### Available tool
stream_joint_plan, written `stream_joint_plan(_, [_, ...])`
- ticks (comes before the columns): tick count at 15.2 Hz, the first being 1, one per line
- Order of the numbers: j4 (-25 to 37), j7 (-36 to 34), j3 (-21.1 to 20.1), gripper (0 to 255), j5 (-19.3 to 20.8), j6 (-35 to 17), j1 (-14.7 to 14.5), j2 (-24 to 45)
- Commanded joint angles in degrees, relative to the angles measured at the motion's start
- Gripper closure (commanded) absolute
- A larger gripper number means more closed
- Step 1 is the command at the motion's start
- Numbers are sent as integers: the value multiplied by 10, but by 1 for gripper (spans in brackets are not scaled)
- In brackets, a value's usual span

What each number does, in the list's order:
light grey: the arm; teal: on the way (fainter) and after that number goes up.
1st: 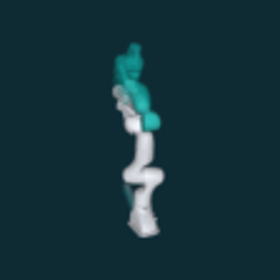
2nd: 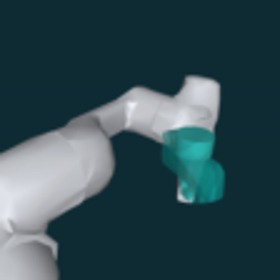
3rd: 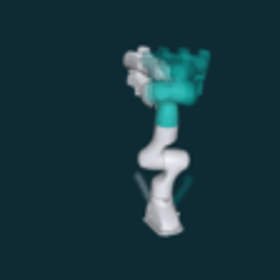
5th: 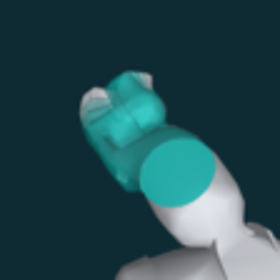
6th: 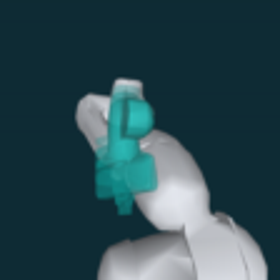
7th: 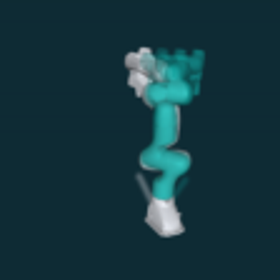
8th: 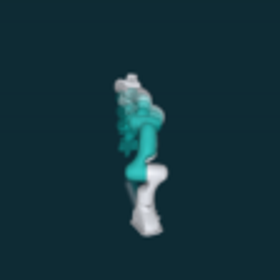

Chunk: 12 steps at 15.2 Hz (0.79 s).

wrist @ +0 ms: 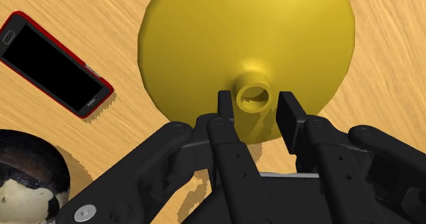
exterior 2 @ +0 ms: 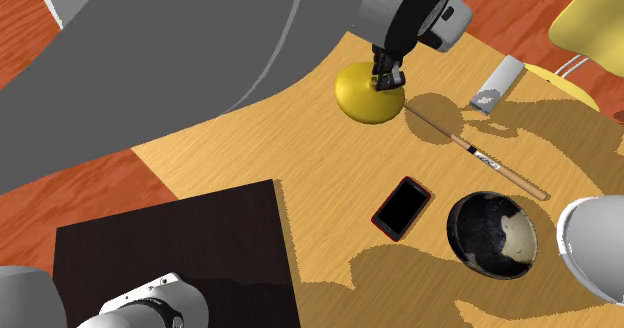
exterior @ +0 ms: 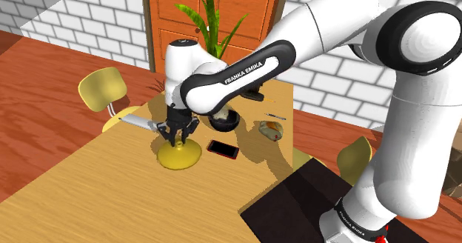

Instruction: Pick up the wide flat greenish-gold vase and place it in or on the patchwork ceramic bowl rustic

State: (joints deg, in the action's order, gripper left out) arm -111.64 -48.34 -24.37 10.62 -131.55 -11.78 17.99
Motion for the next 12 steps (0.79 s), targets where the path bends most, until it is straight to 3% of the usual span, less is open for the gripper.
stream_joint_plan(1, [4, 4, -2, 255, -5, 11, 2, -9])
stream_joint_plan(10, [31, 18, -10, 255, -26, 67, 7, -40])
stream_joint_plan(12, [25, 47, -2, 255, -34, 68, 26, -49])
